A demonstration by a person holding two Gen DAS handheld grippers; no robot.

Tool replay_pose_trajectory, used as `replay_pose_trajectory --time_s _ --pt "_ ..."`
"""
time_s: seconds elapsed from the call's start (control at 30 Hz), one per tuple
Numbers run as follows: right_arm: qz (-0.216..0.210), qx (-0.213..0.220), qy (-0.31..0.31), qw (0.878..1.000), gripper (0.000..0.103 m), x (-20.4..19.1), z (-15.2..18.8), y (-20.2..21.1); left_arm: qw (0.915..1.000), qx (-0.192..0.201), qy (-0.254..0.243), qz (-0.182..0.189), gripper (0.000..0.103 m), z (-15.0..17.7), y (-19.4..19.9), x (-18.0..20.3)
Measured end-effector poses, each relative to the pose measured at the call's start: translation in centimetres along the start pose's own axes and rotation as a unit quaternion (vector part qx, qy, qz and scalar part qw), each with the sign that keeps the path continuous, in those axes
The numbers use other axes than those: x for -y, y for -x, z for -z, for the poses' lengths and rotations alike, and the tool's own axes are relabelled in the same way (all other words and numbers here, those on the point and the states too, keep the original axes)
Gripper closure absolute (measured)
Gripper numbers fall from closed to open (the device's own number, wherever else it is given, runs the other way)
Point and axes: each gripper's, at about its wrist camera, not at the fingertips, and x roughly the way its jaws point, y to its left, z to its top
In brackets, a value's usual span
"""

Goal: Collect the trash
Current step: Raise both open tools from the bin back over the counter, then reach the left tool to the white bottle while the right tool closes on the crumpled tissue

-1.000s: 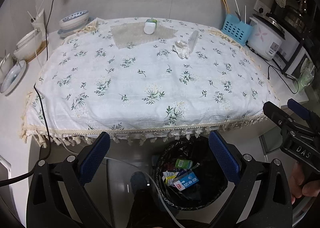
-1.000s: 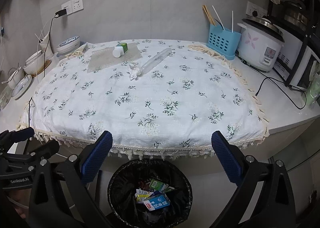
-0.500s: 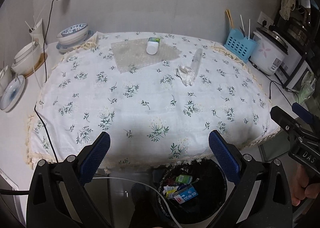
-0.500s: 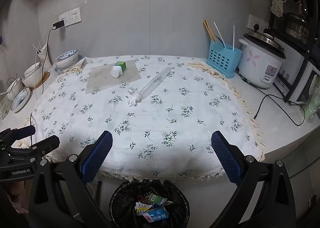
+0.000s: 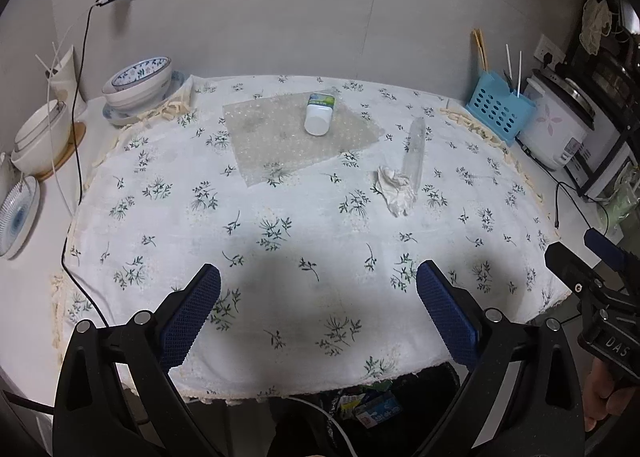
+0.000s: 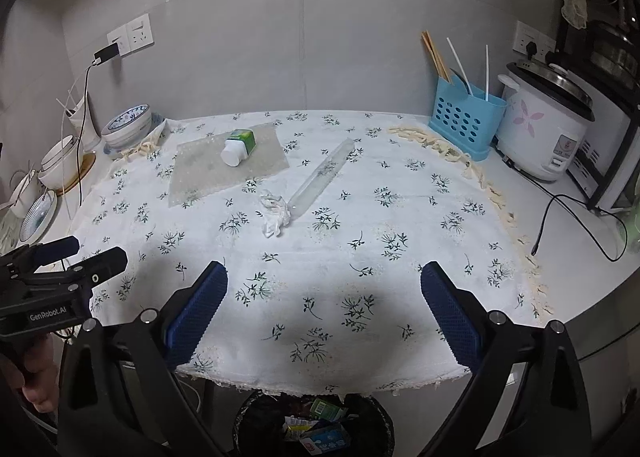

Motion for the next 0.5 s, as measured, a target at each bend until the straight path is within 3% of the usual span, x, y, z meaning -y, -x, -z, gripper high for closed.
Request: replay_pose_trajectory --time_s 0.27,0.5 --pt "-0.002 -0.021 0.012 1.0 0.015 -1.4 -1.9 -3.5 1.0 -0.001 -0.004 0.0 0.007 -4.2 -3.3 -1.0" --pt "-0.007 -0.048 0.021 0.999 0.024 -3.1 -3.1 -7.2 0.9999 -0.009 -0.001 0.005 0.009 -8.4 -7.4 -1.9"
